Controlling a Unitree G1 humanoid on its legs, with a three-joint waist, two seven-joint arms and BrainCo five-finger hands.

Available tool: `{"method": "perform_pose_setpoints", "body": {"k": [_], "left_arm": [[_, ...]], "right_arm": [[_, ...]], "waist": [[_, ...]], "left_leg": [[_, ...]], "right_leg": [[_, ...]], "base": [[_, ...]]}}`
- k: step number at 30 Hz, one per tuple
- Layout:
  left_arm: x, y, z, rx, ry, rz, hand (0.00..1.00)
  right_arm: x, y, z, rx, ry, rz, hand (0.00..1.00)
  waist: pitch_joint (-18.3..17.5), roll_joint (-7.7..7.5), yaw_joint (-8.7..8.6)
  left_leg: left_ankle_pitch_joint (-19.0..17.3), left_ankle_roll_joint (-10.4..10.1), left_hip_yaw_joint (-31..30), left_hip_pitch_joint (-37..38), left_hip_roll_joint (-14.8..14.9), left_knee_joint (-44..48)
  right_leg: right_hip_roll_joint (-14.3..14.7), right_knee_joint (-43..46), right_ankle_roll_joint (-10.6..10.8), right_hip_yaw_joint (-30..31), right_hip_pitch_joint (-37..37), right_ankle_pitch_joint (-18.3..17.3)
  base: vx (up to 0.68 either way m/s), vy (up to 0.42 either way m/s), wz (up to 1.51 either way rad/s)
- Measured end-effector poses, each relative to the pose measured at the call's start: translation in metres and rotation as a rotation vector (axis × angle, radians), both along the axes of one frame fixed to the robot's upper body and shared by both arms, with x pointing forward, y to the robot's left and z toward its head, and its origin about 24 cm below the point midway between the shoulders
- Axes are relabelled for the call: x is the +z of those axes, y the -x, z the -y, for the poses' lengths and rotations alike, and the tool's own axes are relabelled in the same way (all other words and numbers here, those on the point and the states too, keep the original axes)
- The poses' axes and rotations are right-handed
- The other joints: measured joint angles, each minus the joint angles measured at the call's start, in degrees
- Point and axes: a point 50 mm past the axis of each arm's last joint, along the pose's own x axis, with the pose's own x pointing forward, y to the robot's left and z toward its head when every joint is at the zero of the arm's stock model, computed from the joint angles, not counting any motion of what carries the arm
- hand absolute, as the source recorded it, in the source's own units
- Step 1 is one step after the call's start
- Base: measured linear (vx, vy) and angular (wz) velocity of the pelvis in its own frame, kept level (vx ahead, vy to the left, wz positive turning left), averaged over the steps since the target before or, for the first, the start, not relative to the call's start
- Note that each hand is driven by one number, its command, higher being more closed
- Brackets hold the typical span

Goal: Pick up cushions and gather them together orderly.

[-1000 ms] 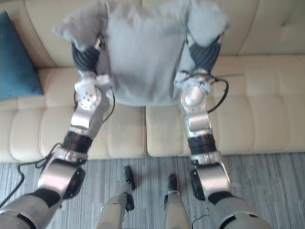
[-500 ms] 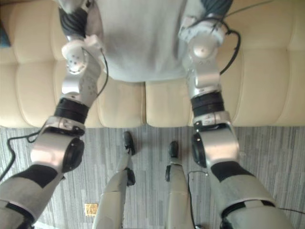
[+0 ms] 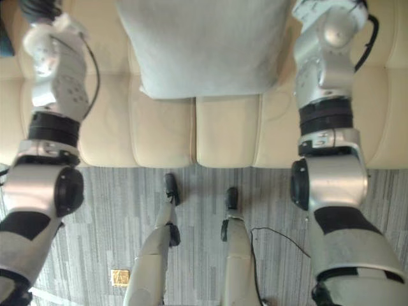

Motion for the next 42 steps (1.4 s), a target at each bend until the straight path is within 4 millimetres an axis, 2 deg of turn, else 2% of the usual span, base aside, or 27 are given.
{"method": "perform_pose_setpoints", "body": {"k": [2,5,8,10,11,13,14,15,16,19,21,22,23,25,28,31,35,38,40,41,42], "left_arm": [[-0.008,0.002,-0.005,-0.004,0.018,0.001,0.00],[-0.037,0.007,-0.014,0.005,0.012,-0.014,0.00],[-0.094,0.017,-0.026,0.022,-0.025,-0.109,0.00],[-0.157,0.028,-0.030,0.031,-0.040,-0.259,0.00],[-0.177,0.033,-0.029,0.026,-0.044,-0.309,0.00],[-0.248,0.055,-0.015,-0.021,-0.066,-0.490,0.00],[-0.269,0.064,-0.009,-0.048,-0.066,-0.548,0.00],[-0.303,0.080,0.004,-0.091,-0.055,-0.640,0.00],[-0.317,0.089,0.010,-0.111,-0.052,-0.682,0.00],[-0.380,0.131,0.034,-0.206,-0.066,-0.908,0.00],[-0.411,0.156,0.037,-0.234,-0.079,-1.051,0.00],[-0.430,0.173,0.037,-0.241,-0.075,-1.144,0.00],[-0.438,0.181,0.037,-0.248,-0.079,-1.189,0.00],[-0.466,0.212,0.033,-0.250,-0.030,-1.343,0.00],[-0.487,0.243,0.031,-0.257,-0.010,-1.482,0.00],[-0.498,0.259,0.034,-0.280,0.003,-1.571,0.00],[-0.501,0.261,0.037,-0.302,-0.043,-1.606,0.00],[-0.502,0.257,0.041,-0.325,-0.075,-1.615,0.00],[-0.501,0.253,0.043,-0.337,-0.081,-1.619,0.00],[-0.500,0.246,0.045,-0.346,-0.092,-1.607,0.00],[-0.498,0.241,0.048,-0.352,-0.097,-1.595,0.00]], "right_arm": [[-0.002,0.000,0.000,0.013,-0.006,0.002,0.00],[-0.018,0.008,-0.002,0.037,0.070,0.034,0.00],[-0.069,0.013,0.006,-0.001,0.205,-0.045,0.00],[-0.134,0.018,0.017,-0.024,0.268,-0.197,0.00],[-0.155,0.021,0.022,-0.023,0.254,-0.247,0.00],[-0.227,0.035,0.025,-0.001,0.173,-0.413,0.00],[-0.249,0.041,0.023,0.010,0.157,-0.468,0.00],[-0.283,0.052,0.018,0.038,0.131,-0.558,0.00],[-0.299,0.058,0.016,0.056,0.116,-0.598,0.00],[-0.370,0.098,0.000,0.113,0.061,-0.804,0.00],[-0.405,0.122,-0.004,0.119,0.020,-0.928,0.00],[-0.430,0.140,-0.007,0.121,-0.028,-1.026,0.00],[-0.443,0.150,-0.008,0.125,-0.056,-1.076,0.00],[-0.482,0.183,-0.015,0.145,-0.108,-1.260,0.00],[-0.511,0.215,-0.023,0.171,-0.169,-1.418,0.00],[-0.525,0.230,-0.026,0.190,-0.183,-1.510,0.00],[-0.532,0.236,-0.032,0.209,-0.186,-1.562,0.00],[-0.534,0.229,-0.035,0.230,-0.188,-1.577,0.00],[-0.535,0.227,-0.038,0.240,-0.192,-1.587,0.00],[-0.536,0.229,-0.040,0.244,-0.199,-1.596,0.00],[-0.536,0.229,-0.041,0.247,-0.199,-1.596,0.00]], "waist": [[0.04,0.06,0.00],[0.04,0.07,-0.25],[0.04,0.06,-0.52],[0.03,0.04,-0.68],[0.03,0.04,-0.83],[-0.03,-0.07,-0.85],[-0.03,-0.07,-0.86],[-0.09,-0.17,-0.79],[-0.17,-0.30,-0.76],[-0.41,-0.51,-0.26],[-2.24,-0.75,-0.18],[-4.19,-1.05,-0.17],[-4.69,-1.22,-0.14],[-7.28,-2.03,0.03],[-10.94,-2.75,0.12],[-12.31,-2.73,0.09],[-13.07,-3.05,0.44],[-12.95,-3.42,0.56],[-12.70,-3.81,0.16],[-12.16,-4.68,0.11],[-11.98,-4.70,0.39]], "left_leg": [[0.00,0.00,0.05,1.42,-0.01,0.00],[-0.03,0.00,0.04,3.73,-0.40,-0.04],[-0.89,0.49,-0.03,5.57,-0.49,-0.07],[-2.59,1.96,-0.10,7.75,-0.93,-0.07],[-2.86,2.31,-0.24,8.41,-1.15,-0.07],[-4.24,2.12,-0.16,11.30,-1.39,-0.08],[-4.49,2.21,-0.10,12.36,-1.50,-0.08],[-5.12,1.92,0.00,14.20,-1.66,-0.08],[-5.65,1.75,0.06,14.97,-1.72,-0.08],[-7.21,1.87,0.08,19.23,-1.74,-0.08],[-7.58,2.24,0.10,20.46,-1.48,-0.07],[-7.62,2.35,0.11,21.24,-1.40,-0.07],[-7.65,2.38,0.11,22.13,-1.37,-0.07],[-8.82,2.24,0.36,25.59,-1.20,-0.06],[-10.33,2.13,1.64,29.24,-1.12,-0.07],[-11.23,2.15,2.35,32.21,-1.09,-0.08],[-12.05,2.01,4.90,34.45,-0.94,-0.08],[-12.13,2.06,7.69,34.60,-0.65,-0.07],[-12.63,2.29,8.01,34.59,-0.60,0.27],[-14.09,2.40,7.96,34.10,-0.22,2.27],[-14.81,2.98,7.85,33.68,1.10,3.62]], "right_leg": [[-0.10,-0.46,-0.01,0.07,1.61,-0.01],[-0.20,-1.34,-0.02,0.26,4.31,-0.13],[-0.24,-0.96,0.00,0.14,5.96,-0.82],[-0.58,0.85,0.18,0.18,7.38,-2.37],[-0.82,1.34,0.28,0.15,7.94,-2.83],[-1.26,1.68,0.53,0.28,10.56,-3.82],[-1.35,1.68,0.62,0.40,11.60,-4.06],[-1.49,1.56,0.66,0.51,13.42,-4.47],[-1.53,1.31,0.65,0.53,14.20,-4.62],[-1.37,-0.30,0.74,0.28,19.00,-5.07],[-1.25,-1.92,0.75,-0.11,20.98,-5.07],[-1.13,-2.99,0.78,-0.33,22.25,-5.01],[-1.10,-3.60,0.83,-0.42,23.54,-4.97],[-0.91,-6.27,1.00,-0.46,28.04,-4.63],[-0.81,-9.50,1.26,0.21,32.17,-4.08],[-0.71,-12.42,1.49,0.92,35.90,-3.02],[0.04,-15.17,1.67,3.68,37.77,-1.06],[0.67,-16.09,2.02,6.53,37.30,0.86],[0.71,-15.70,2.24,6.65,37.11,1.29],[0.65,-13.53,2.27,5.48,36.35,1.41],[1.00,-12.33,2.78,4.41,35.87,2.19]], "base": [[0.03,-0.068,0.01],[0.04,-0.076,-0.01],[0.04,-0.075,0.01],[0.04,-0.063,0.08],[0.04,-0.062,0.18],[0.04,-0.061,0.05],[0.04,-0.051,-0.02],[0.04,-0.036,-0.01],[0.04,-0.037,-0.06],[0.05,-0.032,-0.06],[0.06,-0.027,-0.03],[0.07,-0.012,-0.01],[0.13,-0.026,0.00],[0.13,-0.028,-0.06],[0.08,-0.009,-0.17],[0.06,0.008,-0.19],[0.02,0.017,-0.38],[0.01,0.007,-0.46],[-0.02,-0.002,-0.16],[-0.08,-0.025,-0.07],[-0.09,-0.043,-0.08]]}}
